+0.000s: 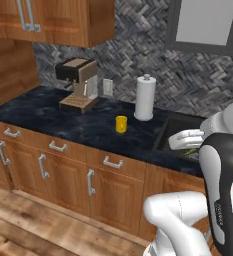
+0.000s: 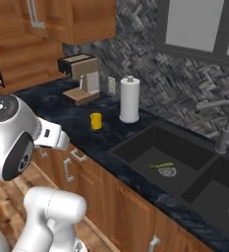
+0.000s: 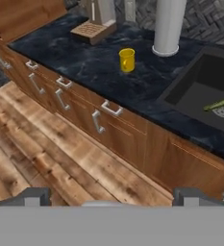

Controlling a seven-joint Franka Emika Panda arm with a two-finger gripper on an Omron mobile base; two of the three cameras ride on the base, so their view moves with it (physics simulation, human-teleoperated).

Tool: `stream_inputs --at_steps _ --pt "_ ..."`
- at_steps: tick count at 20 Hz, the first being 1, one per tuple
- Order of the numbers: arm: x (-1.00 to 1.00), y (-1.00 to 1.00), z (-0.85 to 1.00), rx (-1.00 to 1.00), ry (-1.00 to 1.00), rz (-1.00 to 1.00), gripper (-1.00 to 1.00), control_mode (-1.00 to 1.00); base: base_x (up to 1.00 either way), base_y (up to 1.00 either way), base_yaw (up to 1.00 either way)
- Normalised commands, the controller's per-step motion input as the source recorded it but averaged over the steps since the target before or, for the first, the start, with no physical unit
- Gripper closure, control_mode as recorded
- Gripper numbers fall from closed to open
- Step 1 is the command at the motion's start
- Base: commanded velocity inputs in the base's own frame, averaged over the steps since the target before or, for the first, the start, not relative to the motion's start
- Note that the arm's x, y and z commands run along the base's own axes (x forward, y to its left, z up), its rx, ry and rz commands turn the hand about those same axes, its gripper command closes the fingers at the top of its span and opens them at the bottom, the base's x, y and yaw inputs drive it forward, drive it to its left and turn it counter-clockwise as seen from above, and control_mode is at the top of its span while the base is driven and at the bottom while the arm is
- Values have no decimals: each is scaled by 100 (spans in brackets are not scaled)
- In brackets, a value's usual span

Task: Clear the mugs and bowl far away from the sink.

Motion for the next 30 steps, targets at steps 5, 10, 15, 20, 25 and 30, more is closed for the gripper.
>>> stream_inputs --at_steps 5,10,15,20,25,30 --pt "0 0 0 0 0 0 -100 100 57 21 -21" --pt "0 0 0 0 0 0 -100 100 64 40 -21" --pt "0 0 0 0 0 0 -100 100 50 7 -14" --pt "0 0 0 0 0 0 -100 100 60 11 -17" --pt "0 0 0 0 0 0 -100 100 65 31 -20" --pt "0 0 0 0 0 0 -100 100 46 20 -19"
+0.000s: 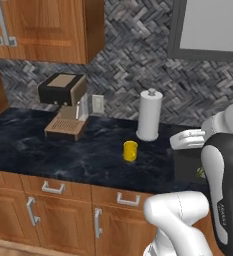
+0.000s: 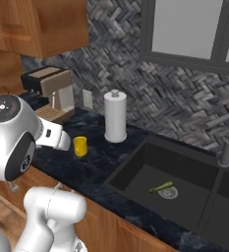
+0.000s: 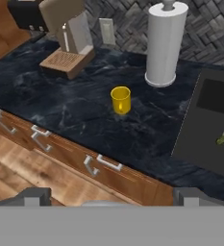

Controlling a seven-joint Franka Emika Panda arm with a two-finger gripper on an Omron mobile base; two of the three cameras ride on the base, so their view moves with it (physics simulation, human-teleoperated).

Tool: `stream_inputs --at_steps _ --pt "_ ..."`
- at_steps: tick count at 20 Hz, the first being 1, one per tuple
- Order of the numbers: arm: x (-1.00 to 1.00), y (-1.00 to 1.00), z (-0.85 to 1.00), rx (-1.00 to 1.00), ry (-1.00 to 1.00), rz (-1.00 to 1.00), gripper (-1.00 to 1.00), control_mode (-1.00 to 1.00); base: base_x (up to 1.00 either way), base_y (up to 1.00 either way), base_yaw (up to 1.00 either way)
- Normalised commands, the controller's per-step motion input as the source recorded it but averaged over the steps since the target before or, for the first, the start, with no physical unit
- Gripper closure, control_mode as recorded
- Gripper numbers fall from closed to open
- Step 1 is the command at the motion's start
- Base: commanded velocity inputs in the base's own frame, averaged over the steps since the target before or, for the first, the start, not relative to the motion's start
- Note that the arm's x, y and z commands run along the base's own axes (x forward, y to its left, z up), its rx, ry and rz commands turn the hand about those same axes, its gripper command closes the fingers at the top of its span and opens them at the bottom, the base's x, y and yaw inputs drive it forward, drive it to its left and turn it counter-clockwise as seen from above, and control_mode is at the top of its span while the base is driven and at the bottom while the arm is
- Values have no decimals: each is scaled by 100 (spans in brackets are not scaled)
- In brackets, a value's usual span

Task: Clear the mugs and bowl far away from the sink.

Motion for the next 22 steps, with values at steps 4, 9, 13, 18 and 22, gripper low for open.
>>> stream_inputs --at_steps 4,9,13,18,22 --pt "0 0 0 0 0 0 -100 100 27 12 -19" --pt "0 0 0 0 0 0 -100 100 24 43 -25" --pt "0 0 0 0 0 0 -100 100 34 53 -26" --pt "0 0 0 0 0 0 -100 100 42 5 -17" --pt "0 0 0 0 0 0 -100 100 45 1 -16"
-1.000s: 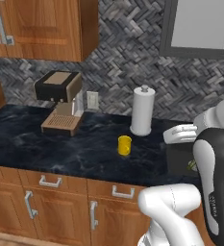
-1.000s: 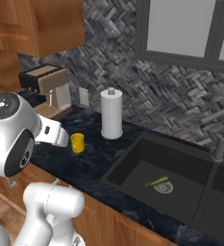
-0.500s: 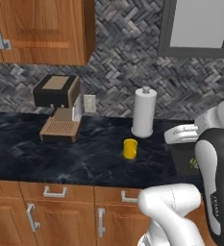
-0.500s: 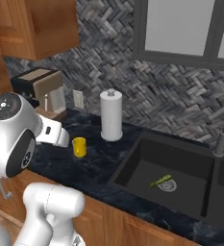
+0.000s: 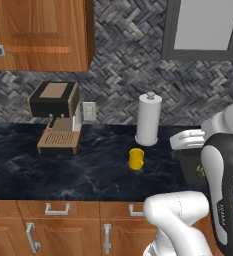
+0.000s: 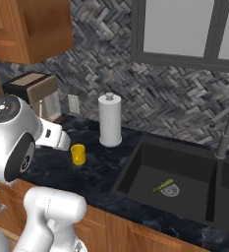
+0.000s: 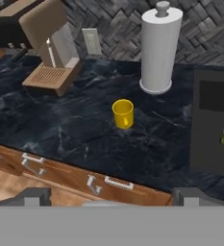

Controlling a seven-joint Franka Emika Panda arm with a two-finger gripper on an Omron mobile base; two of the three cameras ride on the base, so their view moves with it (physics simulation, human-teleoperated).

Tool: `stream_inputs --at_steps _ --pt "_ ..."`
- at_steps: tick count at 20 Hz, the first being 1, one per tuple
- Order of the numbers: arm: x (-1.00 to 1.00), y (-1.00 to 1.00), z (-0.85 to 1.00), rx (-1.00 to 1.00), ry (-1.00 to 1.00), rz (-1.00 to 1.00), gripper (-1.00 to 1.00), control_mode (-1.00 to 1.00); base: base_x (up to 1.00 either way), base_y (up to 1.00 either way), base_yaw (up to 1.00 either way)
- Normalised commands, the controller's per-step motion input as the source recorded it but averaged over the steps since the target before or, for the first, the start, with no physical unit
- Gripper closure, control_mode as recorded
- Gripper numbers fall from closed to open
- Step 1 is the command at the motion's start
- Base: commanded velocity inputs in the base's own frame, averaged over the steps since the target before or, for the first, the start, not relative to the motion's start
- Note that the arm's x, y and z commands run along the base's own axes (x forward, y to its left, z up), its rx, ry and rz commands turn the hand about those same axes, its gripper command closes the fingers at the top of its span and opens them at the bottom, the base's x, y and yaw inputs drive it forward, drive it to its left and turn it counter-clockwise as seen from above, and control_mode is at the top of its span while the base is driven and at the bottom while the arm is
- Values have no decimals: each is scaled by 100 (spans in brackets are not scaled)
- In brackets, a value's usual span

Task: Clear the mugs and bowl far away from the sink.

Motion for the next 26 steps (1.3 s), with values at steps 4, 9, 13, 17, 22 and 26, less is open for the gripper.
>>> stream_inputs --at_steps 4,9,13,17,22,26 --pt "6 0 -8 -1 1 -4 -100 -100 27 0 -12" --pt "42 2 -25 -10 13 -15 -100 -100 0 0 0" --pt "35 2 -20 -7 11 1 -100 -100 0 0 0" --pt "35 -4 -31 -2 9 29 -100 -100 0 0 0" --pt "12 -9 -33 -4 7 39 -100 -100 0 0 0" --pt "7 0 -23 -9 0 23 -100 -100 0 0 0"
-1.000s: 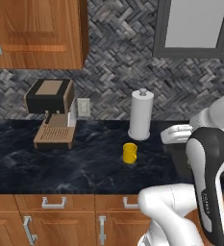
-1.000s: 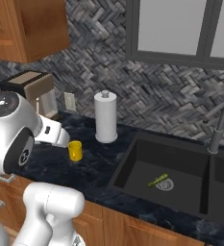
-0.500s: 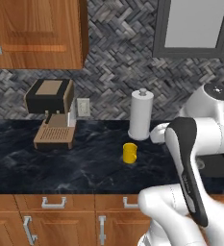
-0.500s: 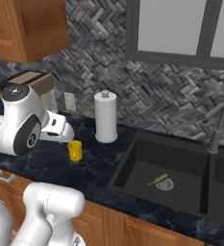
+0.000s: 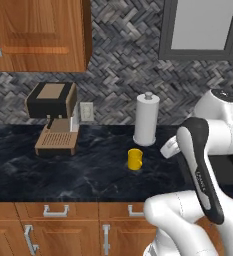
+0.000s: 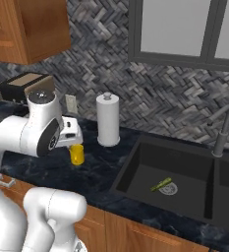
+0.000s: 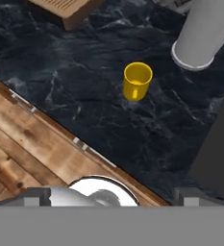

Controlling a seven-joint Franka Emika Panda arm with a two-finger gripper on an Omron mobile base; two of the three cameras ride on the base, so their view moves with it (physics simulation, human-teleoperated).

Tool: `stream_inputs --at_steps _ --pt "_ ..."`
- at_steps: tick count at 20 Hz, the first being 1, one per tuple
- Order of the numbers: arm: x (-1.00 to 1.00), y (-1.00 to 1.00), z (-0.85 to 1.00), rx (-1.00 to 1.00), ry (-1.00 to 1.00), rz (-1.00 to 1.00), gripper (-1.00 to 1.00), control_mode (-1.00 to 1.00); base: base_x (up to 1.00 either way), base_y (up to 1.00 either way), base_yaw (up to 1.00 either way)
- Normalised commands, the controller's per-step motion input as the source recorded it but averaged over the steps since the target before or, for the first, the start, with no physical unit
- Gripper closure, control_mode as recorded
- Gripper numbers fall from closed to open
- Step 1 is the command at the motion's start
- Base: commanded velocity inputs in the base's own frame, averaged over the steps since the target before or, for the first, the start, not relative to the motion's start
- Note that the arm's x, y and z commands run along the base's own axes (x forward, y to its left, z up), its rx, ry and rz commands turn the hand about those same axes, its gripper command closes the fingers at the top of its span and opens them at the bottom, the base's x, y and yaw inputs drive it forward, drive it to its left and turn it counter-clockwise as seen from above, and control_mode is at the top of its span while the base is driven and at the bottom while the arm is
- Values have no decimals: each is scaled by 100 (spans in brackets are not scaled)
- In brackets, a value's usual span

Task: Clear the mugs and bowl far away from the sink.

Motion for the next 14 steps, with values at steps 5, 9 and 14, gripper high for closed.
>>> stream_inputs --at_steps 5,9,14 --pt "10 20 -38 -16 -9 -2 -100 -100 0 0 0" --pt "23 16 -40 3 7 -12 -100 -100 0 0 0" --pt "29 3 -36 14 16 -9 -100 -100 0 0 0"
